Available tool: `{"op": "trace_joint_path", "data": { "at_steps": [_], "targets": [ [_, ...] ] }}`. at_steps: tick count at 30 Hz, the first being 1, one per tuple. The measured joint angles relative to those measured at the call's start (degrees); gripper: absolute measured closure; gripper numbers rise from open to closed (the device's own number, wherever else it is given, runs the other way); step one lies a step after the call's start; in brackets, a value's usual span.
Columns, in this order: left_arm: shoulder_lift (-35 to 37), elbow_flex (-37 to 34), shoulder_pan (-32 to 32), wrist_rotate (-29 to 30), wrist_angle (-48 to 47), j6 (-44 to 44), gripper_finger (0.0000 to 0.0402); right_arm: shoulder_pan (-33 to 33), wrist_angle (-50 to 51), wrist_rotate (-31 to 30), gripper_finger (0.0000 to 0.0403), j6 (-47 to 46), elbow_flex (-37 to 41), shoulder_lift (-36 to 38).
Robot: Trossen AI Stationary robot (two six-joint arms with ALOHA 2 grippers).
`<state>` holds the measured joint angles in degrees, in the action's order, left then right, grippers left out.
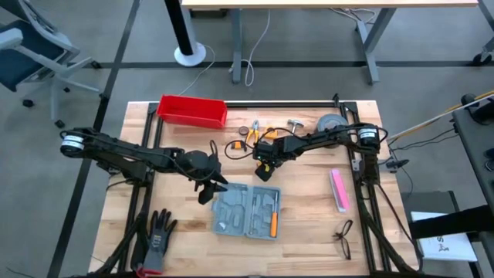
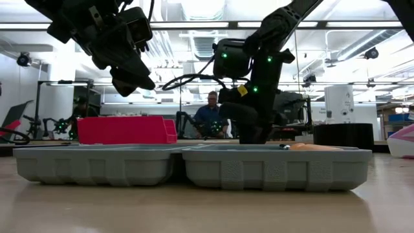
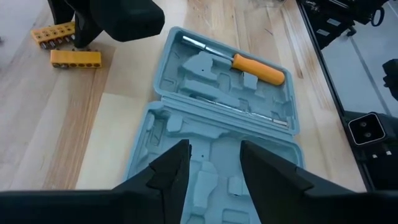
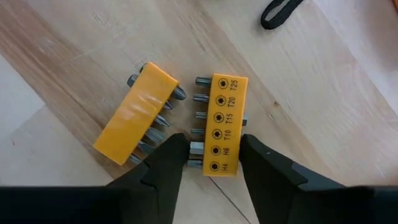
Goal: Prefit tool cases
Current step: Put the set of precision screwdriver bits into the gray toolbox
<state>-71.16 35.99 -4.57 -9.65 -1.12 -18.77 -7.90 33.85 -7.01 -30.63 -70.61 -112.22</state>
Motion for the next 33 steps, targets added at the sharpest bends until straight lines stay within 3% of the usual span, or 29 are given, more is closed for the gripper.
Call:
{"op": "trace_joint_path", "data": {
  "at_steps": [9, 24, 33],
  "targets": [
    [0.0, 0.0, 0.0, 0.0, -0.3, 0.0, 0.0245, 0.0, 0.1, 0.5, 0.0322, 0.5, 0.0, -0.5],
    [0.0, 0.0, 0.0, -0.1, -0.4, 0.1, 0.0254, 1.5, 4.4, 0.6, 0.0321, 0.6, -0.5, 5.6],
    [0.0, 0.0, 0.0, -0.1, -1.7, 1.1, 0.0243, 7.3, 9.4, 0.2, 0.032, -0.1, -5.6, 5.9]
  ]
}}
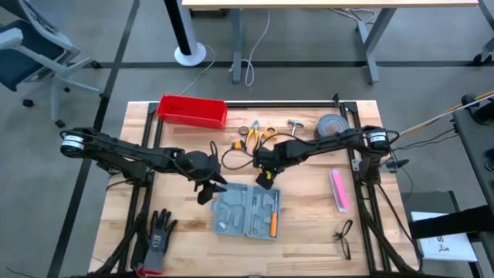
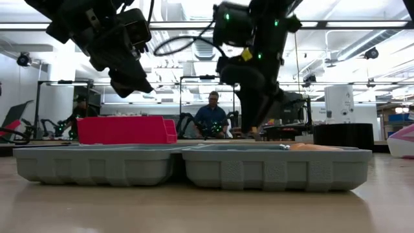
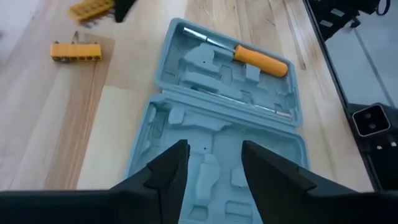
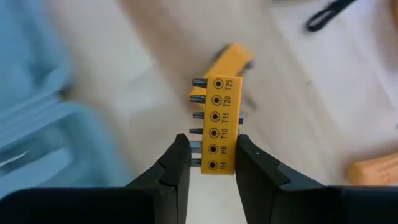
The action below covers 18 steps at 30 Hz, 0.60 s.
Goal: Prefit tool cases
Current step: Put the set of precision screwdriver bits into the gray toolbox
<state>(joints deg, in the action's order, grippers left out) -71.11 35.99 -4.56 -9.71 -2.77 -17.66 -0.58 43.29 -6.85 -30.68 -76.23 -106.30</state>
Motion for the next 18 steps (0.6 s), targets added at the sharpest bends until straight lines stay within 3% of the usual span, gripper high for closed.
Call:
{"op": "trace_joint_path", "data": {
  "at_steps": [7, 18],
  "targets": [
    [0.0, 0.0, 0.0, 0.0, -1.3, 0.4, 0.0249, 7.6, 1.9, 2.8, 0.0317, -4.7, -2.2, 0.1],
    [-0.1, 0.0, -0.2, 1.0, 0.4, -1.1, 0.0252, 18.9, 1.5, 3.9, 0.0311, -26.1, -2.2, -0.3]
  ]
}}
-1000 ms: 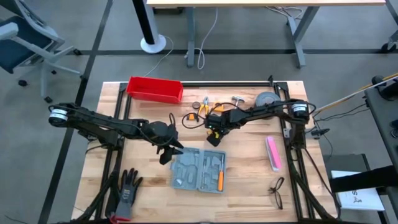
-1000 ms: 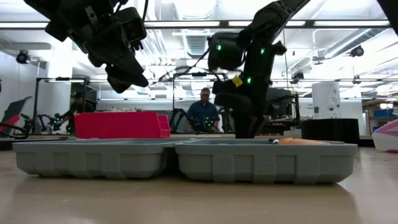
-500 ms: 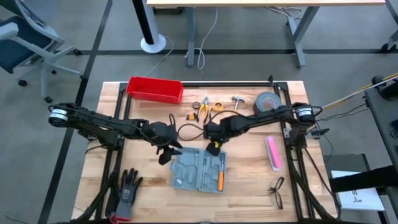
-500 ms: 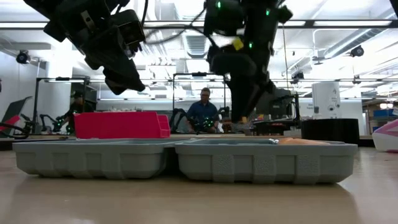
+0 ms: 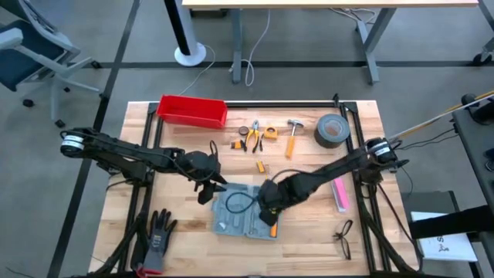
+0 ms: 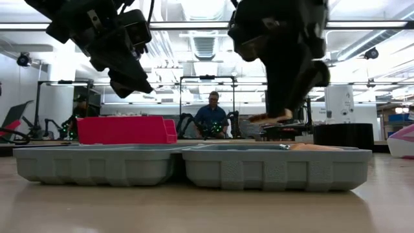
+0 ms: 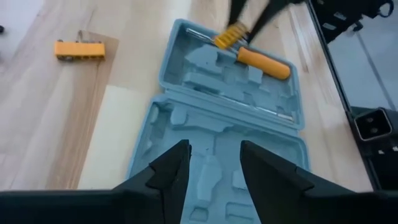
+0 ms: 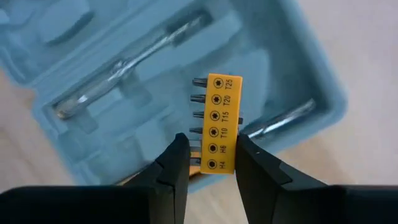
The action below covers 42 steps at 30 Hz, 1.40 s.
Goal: Prefit tool cases
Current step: Put the set of precision screwdriver bits into the gray toolbox
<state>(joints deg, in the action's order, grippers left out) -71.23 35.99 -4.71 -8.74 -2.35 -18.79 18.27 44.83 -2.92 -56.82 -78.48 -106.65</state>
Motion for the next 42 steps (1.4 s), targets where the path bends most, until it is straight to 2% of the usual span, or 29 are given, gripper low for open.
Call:
{"op": "trace_joint_path", "data": {
  "at_steps": [4, 13, 21, 29, 38, 42],
  "targets": [
    [-0.7, 0.0, -0.7, 1.8, 0.3, 0.1, 0.0252, 1.3, -2.2, 0.1, 0.0314, -6.1, 0.0, -1.1],
    [-3.6, 0.0, -1.8, 1.9, -1.9, 0.2, 0.0252, 1.8, -7.0, 2.3, 0.0313, -16.1, 0.0, -3.0],
    [-5.5, -0.1, -2.8, 2.4, -2.9, 0.8, 0.0249, 3.0, -6.4, 3.0, 0.0306, -24.3, 0.0, -3.3],
    [-5.6, -0.1, -3.9, 6.2, -1.7, 3.5, 0.0252, 3.1, -6.7, 3.0, 0.0309, -30.3, 0.0, -4.7],
    [-5.6, -0.1, -4.4, 6.8, 1.8, 4.4, 0.0242, 3.0, -4.9, 2.7, 0.0248, -36.1, -0.1, -5.6],
    [-5.6, -0.1, -4.5, 6.8, 3.2, 5.3, 0.0243, 3.2, -3.6, 0.6, 0.0228, -36.3, -0.7, -5.2]
  ]
}}
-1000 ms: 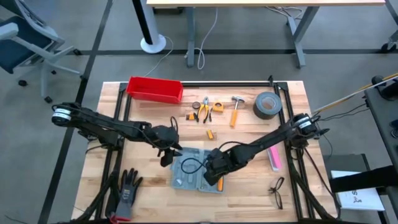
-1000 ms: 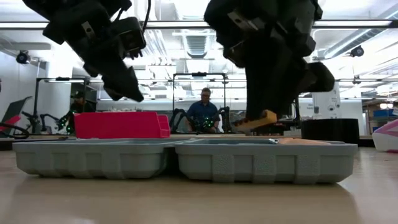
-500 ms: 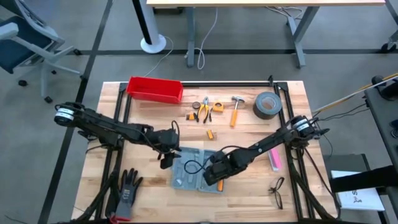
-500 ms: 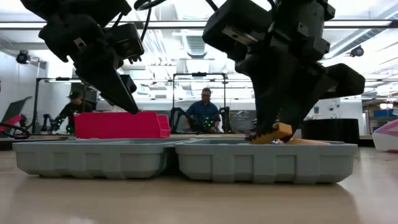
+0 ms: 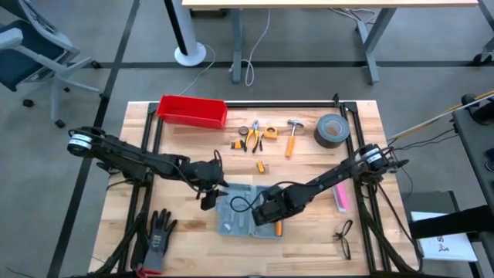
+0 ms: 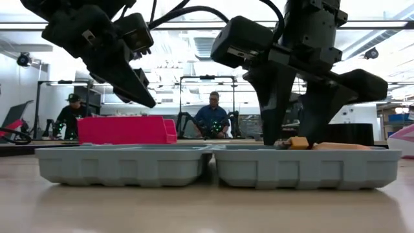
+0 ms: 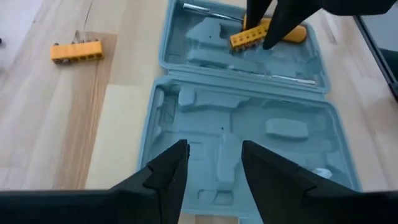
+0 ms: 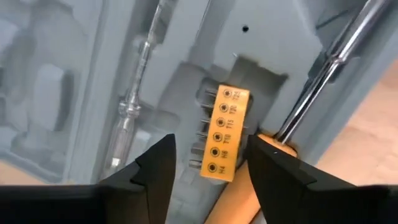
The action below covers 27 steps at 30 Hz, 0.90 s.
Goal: Prefit tool cases
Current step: Put the set of precision screwdriver bits into the gray toolbox
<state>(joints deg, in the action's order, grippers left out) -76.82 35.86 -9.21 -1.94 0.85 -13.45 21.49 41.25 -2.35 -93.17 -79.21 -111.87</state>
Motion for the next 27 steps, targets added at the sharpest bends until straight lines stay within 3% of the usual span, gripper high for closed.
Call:
{"op": "trace_joint_path", "data": {
  "at_steps": [7, 15, 27],
  "targets": [
    [0.0, 0.0, 0.0, 0.0, 0.0, 0.7, 0.0249, 0.4, 11.1, -2.2, 0.0222, -1.2, -5.2, 0.4],
    [0.0, 0.0, 0.0, 0.0, 0.0, 0.8, 0.024, 1.2, 10.7, -3.0, 0.0235, 3.0, -10.2, 0.3],
    [0.0, 0.0, -0.1, 0.0, 0.0, 0.8, 0.025, 1.1, 6.3, 3.9, 0.027, 7.7, -10.1, -2.6]
  ]
}}
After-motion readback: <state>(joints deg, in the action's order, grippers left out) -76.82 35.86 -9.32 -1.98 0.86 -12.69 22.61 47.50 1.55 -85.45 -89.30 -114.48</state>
